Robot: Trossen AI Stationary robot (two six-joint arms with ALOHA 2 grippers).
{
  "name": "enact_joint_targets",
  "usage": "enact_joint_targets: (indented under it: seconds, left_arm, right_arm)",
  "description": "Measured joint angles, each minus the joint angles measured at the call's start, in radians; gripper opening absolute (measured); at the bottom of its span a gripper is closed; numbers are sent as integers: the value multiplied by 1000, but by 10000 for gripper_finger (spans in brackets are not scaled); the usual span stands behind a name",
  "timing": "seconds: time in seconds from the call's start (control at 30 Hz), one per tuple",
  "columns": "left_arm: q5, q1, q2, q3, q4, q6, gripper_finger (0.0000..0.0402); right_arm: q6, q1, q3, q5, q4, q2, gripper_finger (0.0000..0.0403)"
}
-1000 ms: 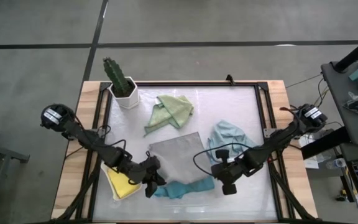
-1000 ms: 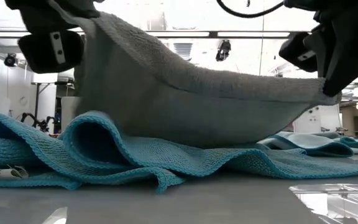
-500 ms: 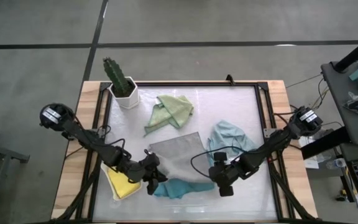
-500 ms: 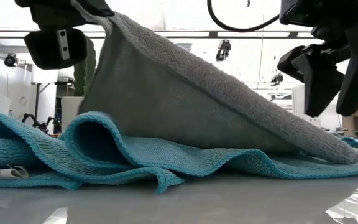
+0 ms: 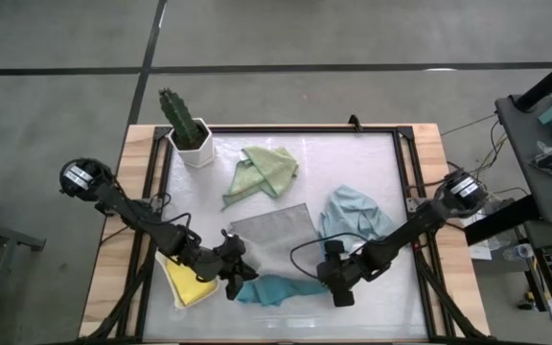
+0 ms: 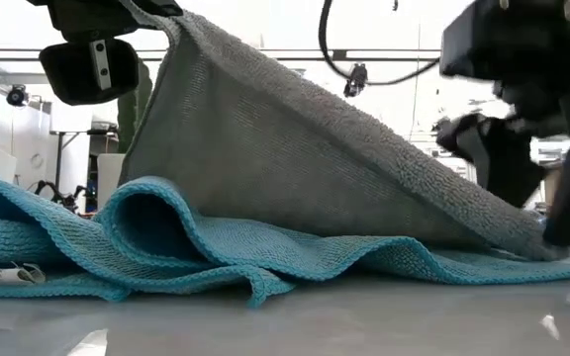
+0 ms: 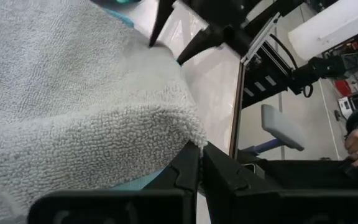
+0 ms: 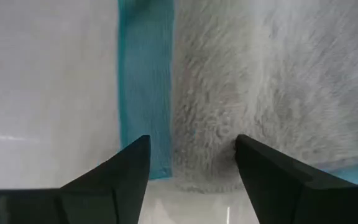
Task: Fold microfiber towels
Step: Fold the gray microfiber towel
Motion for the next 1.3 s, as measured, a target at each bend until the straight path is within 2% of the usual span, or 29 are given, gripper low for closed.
enact_joint_targets:
  seconds: [0.1,0.17,0.27,0.37,0.43,0.53,0.83,0.97,1.1,1.2,1.3]
  left_arm:
    - [-2,0,0,0,7,2,0]
    - [-2,0,0,0,17,9,0]
    - [1,0,0,0,16,18,0]
    - [46,0,0,0,17,11,0]
    - [98,0,0,0,16,-17,0]
    - [164,-8,2,0,16,-53,0]
    - [299,-45,53,-6,18,-243,0]
    - [324,-56,84,-3,41,-244,0]
    - [395,-56,121,-2,131,-229,0]
    - [423,-56,138,-3,148,-202,0]
    - [459,-48,132,-10,149,-163,9]
  right_arm:
    - [-1,-5,7,0,1,22,205]
    - [-2,-5,8,1,1,21,177]
    - [-19,-5,8,8,-15,1,113]
    - [-37,-5,8,9,-47,-41,42]
    - [-50,-5,8,9,-70,-70,19]
    - [-60,-5,10,-14,-98,-116,15]
    - [-110,-3,68,-235,-112,-154,9]
    - [-130,-4,72,-310,-113,-153,9]
    - [-146,-8,72,-358,-109,-153,9]
    - [-161,-41,72,-394,-114,-153,9]
    - [-184,-104,72,-483,-120,-153,9]
